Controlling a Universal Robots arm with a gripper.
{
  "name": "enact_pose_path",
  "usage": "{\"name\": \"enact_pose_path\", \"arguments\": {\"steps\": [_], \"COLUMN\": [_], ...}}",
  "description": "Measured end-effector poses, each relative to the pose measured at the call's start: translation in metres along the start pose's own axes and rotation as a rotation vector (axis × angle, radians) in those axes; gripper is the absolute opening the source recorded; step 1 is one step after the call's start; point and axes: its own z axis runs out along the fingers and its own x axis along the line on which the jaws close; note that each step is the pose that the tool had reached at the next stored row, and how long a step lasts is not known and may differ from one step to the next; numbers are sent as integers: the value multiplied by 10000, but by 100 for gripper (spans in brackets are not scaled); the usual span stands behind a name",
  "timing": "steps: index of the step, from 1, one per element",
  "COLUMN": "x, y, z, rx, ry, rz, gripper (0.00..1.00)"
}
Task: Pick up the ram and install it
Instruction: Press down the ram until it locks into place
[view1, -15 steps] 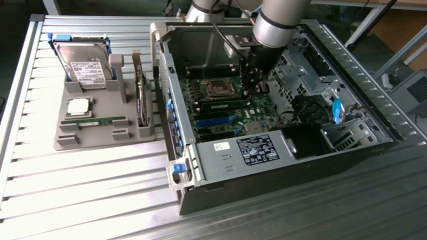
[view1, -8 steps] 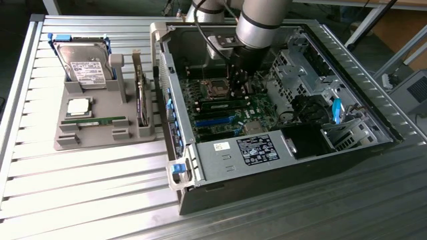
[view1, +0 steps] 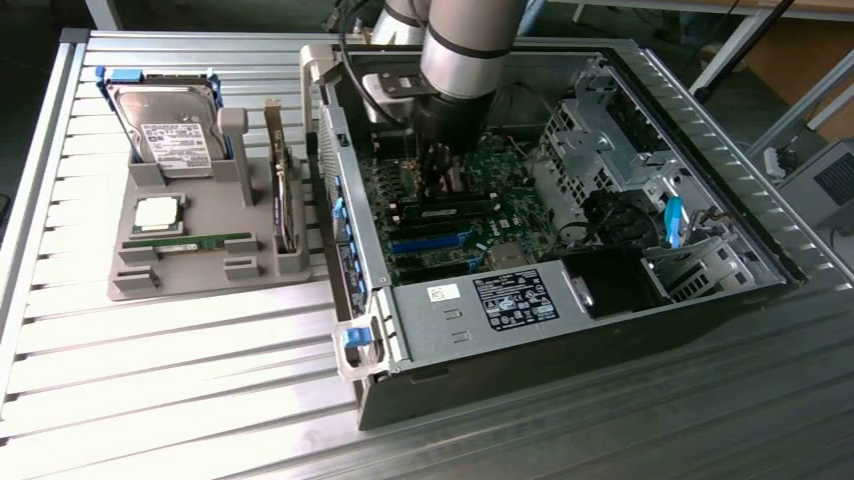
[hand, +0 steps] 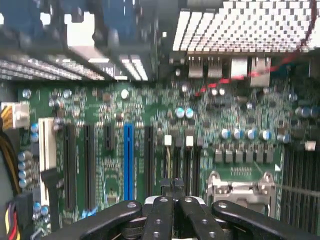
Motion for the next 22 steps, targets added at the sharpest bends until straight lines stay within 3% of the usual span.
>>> {"name": "enact_pose_path", "arguments": {"steps": [1, 6, 9, 11, 13, 16, 19, 20, 22], "x": [-1, -1, -1, -4, -1, 3, 5, 8, 9], "y": [47, 48, 50, 47, 33, -164, -300, -466, -519], "z": [11, 59, 142, 104, 28, 19, 2, -50, -120], "rx": [8, 6, 4, 26, 15, 14, 14, 14, 15], "ry": [-1, -7, -16, -39, -23, -22, -21, -21, -22], "rz": [0, 0, 0, 0, 0, 1, 1, 0, 1], "gripper": [9, 9, 9, 9, 9, 9, 9, 9, 9]}}
